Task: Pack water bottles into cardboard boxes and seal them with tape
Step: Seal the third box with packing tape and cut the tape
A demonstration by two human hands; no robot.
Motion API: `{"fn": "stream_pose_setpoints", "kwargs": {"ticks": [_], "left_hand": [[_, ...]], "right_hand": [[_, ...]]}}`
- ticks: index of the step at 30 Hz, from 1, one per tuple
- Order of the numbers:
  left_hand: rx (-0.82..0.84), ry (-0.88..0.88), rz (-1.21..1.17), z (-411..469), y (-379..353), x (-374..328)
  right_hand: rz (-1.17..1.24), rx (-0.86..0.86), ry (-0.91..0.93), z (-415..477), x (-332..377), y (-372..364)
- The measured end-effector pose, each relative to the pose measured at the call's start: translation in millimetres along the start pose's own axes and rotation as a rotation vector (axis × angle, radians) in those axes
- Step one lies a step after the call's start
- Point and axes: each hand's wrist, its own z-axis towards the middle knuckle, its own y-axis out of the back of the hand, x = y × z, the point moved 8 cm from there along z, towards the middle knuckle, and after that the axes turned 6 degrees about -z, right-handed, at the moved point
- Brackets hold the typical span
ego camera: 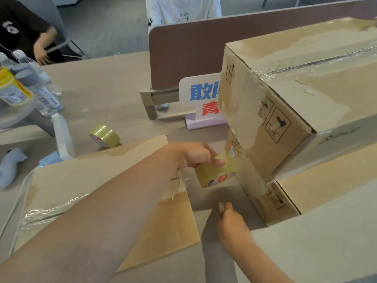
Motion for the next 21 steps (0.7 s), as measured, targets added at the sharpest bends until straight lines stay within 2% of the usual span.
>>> {"fn": "stream_pose_setpoints", "kwargs": {"ticks": [2, 5, 9, 14, 16, 18, 21], "left_hand": [[0.001, 0.035, 0.054, -3, -1, 0], [0.017, 0.032, 0.294, -11, -6, -2], [0.040, -0.032, 0.651, -30, -9, -17], [-0.009, -0.165, 0.939, -56, -6, -42], [-0.052, -0.216, 1.040, -60, -10, -40], [-0.137, -0.276, 1.078, -63, -13, -37], [-0.217, -0.351, 1.077, -65, -15, -29]], "right_hand": [[-0.027, -0.017, 0.053, 0, -1, 2], [-0.095, -0.075, 0.121, -6, 5, 19], [-0.056, -0.482, 0.206, -31, 20, 87], [0.131, -0.675, 0.305, -61, 42, 128], [0.008, -0.680, 0.455, -66, 65, 130], [-0.087, -0.544, 0.562, -64, 85, 122], [-0.141, -0.344, 0.579, -51, 93, 111]]}}
